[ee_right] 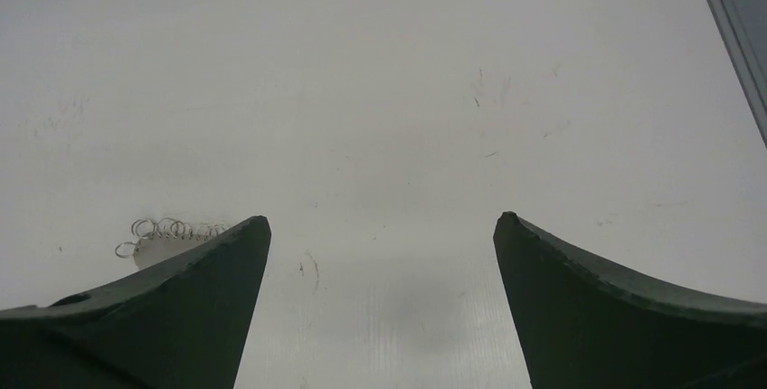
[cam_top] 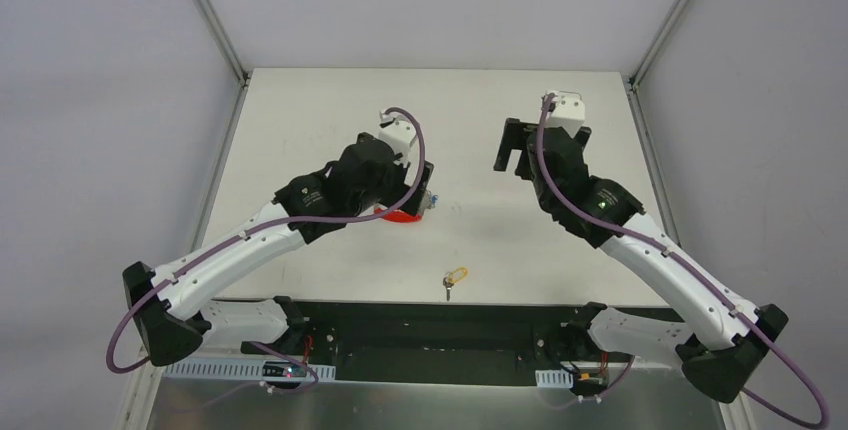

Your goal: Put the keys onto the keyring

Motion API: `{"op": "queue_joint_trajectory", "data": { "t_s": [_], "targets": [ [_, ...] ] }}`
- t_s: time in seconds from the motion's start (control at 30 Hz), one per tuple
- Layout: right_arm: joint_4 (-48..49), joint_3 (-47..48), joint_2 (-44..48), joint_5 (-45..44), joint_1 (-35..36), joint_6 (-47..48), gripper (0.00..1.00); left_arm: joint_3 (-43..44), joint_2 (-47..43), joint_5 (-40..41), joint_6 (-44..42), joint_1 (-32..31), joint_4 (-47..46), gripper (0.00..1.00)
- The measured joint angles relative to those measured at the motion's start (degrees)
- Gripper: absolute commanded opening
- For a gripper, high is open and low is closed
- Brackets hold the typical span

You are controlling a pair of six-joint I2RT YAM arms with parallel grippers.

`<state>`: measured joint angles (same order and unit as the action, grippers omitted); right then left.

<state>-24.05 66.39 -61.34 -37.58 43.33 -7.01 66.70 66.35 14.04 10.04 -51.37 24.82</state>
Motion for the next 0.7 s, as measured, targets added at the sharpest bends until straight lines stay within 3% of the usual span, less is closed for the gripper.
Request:
{"op": "queue_joint_trajectory", "data": {
  "t_s": [0.27,0.53,0.7],
  "targets": [
    [-2.3,-1.6,4.2,1.4,0.1,-4.0,0.99,-1.6,-1.7,10.4,2.8,0.0,0.3,1.0],
    [-2.1,-4.0,5.7,7.6,0.1,-3.1,0.99,-4.6,-4.5,11.5,2.8,0.0,0.2,1.0],
    [-4.1,-3.4,1.2,8.5,0.1,-4.1,0.99,-5.3,-4.7,11.4,3.3,0.0,-0.1,1.0]
  ]
}}
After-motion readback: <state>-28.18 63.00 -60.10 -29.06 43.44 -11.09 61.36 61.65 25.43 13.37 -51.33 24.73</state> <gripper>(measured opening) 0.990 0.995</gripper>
